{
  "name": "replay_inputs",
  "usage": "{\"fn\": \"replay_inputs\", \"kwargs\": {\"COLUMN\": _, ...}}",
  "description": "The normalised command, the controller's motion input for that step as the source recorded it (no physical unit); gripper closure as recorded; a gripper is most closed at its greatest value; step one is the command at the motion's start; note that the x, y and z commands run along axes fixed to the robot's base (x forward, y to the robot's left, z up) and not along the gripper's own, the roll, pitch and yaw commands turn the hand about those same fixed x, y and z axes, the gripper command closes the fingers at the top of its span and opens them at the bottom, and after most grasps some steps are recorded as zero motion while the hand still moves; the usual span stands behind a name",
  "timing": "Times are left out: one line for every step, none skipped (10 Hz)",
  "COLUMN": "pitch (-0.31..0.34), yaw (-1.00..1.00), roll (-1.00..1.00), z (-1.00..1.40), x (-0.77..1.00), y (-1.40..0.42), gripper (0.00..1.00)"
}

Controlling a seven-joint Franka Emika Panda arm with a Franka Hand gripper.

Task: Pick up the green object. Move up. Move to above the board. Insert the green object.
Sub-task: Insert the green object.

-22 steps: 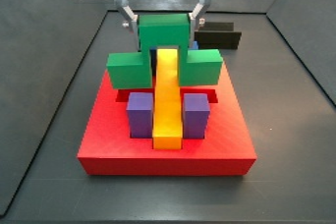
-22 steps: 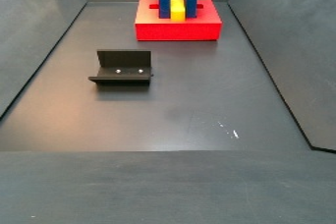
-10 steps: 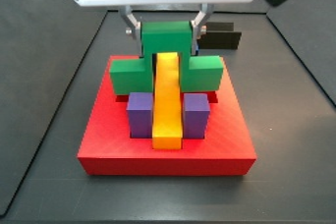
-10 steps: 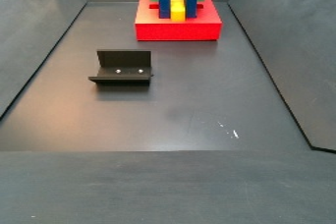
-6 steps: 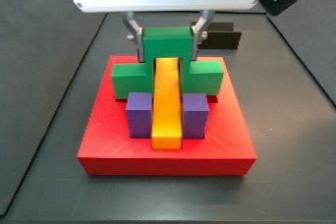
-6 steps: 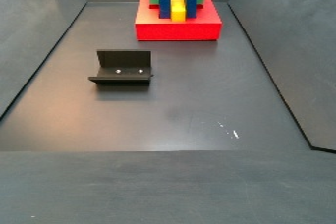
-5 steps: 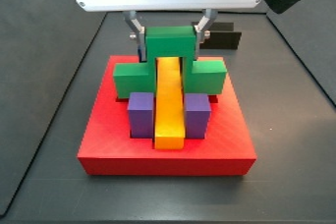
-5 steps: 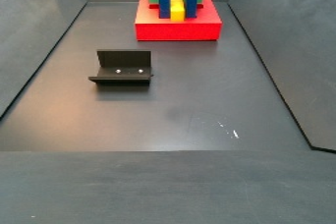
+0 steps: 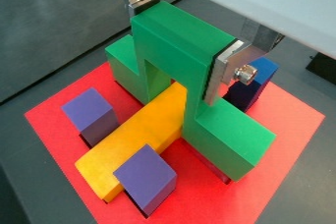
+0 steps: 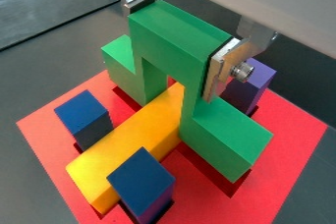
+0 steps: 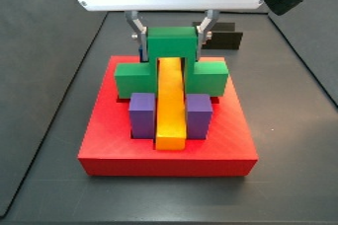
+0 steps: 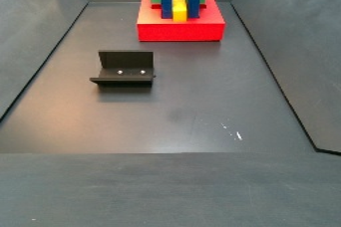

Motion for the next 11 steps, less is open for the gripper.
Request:
{"fn": "replay_inputs", "kwargs": {"pitch": 0.006, "yaw": -0.08, "roll": 0.04, "z": 0.00, "x": 0.01, "y": 0.00, "gripper": 1.00}}
{"fn": "replay_inputs", "kwargs": {"pitch": 0.000, "yaw": 0.00, "roll": 0.00, "z": -0.02, "x": 0.00, "y": 0.00, "gripper": 1.00}}
{"fn": "replay_inputs", "kwargs": {"pitch": 0.000, "yaw": 0.00, "roll": 0.00, "z": -0.13, "x": 0.00, "y": 0.00, "gripper": 1.00}}
{"fn": "replay_inputs", "kwargs": {"pitch": 0.000, "yaw": 0.03, "roll": -0.02, "z": -0.15, "x": 0.01, "y": 0.05, "gripper": 1.00}}
{"fn": "replay_inputs", "kwargs": {"pitch": 0.000, "yaw": 0.05, "roll": -0.02, "z": -0.13, "x": 0.01, "y": 0.02, "gripper": 1.00}}
{"fn": "replay_inputs", "kwargs": {"pitch": 0.000, "yaw": 0.02, "roll": 0.00, "z": -0.09, "x": 0.00, "y": 0.00, "gripper": 1.00}}
{"fn": "replay_inputs", "kwargs": {"pitch": 0.000, "yaw": 0.00, "roll": 0.00, "z": -0.12, "x": 0.00, "y": 0.00, "gripper": 1.00}}
{"fn": "replay_inputs", "kwargs": {"pitch": -0.011, "yaw": 0.00, "roll": 0.00, "z": -0.17, "x": 0.00, "y": 0.00, "gripper": 1.00}}
{"fn": "replay_inputs", "kwargs": {"pitch": -0.024, "yaw": 0.00, "roll": 0.01, "z": -0.20, "x": 0.00, "y": -0.07, "gripper": 1.00}}
{"fn": "replay_inputs", "kwargs": {"pitch": -0.009, "yaw": 0.00, "roll": 0.02, "z": -0.18, "x": 0.00, "y": -0.05, "gripper": 1.00}}
{"fn": "replay_inputs", "kwargs": {"pitch": 0.000, "yaw": 0.00, "roll": 0.03, "z": -0.17, "x": 0.00, "y": -0.04, "gripper": 1.00}}
